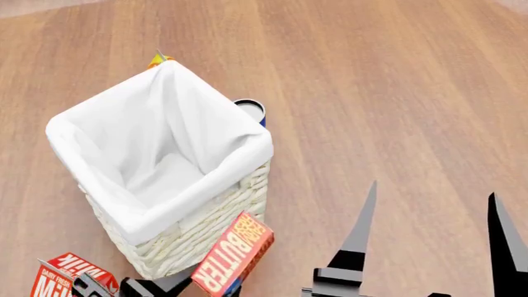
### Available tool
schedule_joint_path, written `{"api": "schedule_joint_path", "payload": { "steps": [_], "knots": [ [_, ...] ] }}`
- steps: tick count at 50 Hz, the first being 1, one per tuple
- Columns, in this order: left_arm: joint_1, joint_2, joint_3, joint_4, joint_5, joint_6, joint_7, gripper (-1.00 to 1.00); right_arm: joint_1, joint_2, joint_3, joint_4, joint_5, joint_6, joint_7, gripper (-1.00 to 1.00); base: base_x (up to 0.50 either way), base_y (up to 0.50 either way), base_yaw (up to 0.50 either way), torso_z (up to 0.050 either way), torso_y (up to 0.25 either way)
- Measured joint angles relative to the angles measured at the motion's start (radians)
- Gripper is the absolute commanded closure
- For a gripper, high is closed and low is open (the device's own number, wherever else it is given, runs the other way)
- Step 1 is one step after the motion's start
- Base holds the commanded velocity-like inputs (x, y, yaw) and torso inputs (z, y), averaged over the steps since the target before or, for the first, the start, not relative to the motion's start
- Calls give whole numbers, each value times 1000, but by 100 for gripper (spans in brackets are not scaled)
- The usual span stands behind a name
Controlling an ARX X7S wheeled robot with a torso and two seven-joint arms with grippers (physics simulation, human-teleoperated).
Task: Pick up the butter and put it in the basket.
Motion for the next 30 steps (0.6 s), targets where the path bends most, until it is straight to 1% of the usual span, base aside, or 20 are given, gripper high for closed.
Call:
{"api": "schedule_joint_path", "payload": {
  "steps": [9, 15, 23, 30],
  "knots": [
    [-88, 25, -37, 63, -35, -120, 16, 100, 2, 5, -4, 2, 4, -3, 4, -100, 0, 0, 0, 0, 1],
    [-175, 42, -85, 81, -62, -212, 35, 100, 3, 7, -7, 5, 6, -7, 6, -100, 0, 0, 0, 0, 0],
    [-327, 45, -155, 43, -89, -308, 82, 100, 1, 7, -9, 18, 9, -22, 4, -100, 0, 0, 0, 0, 1],
    [-459, 35, -189, -13, -105, -368, 123, 100, -1, 8, -6, 26, 15, -34, 2, -100, 0, 0, 0, 1, 1]
  ]
}}
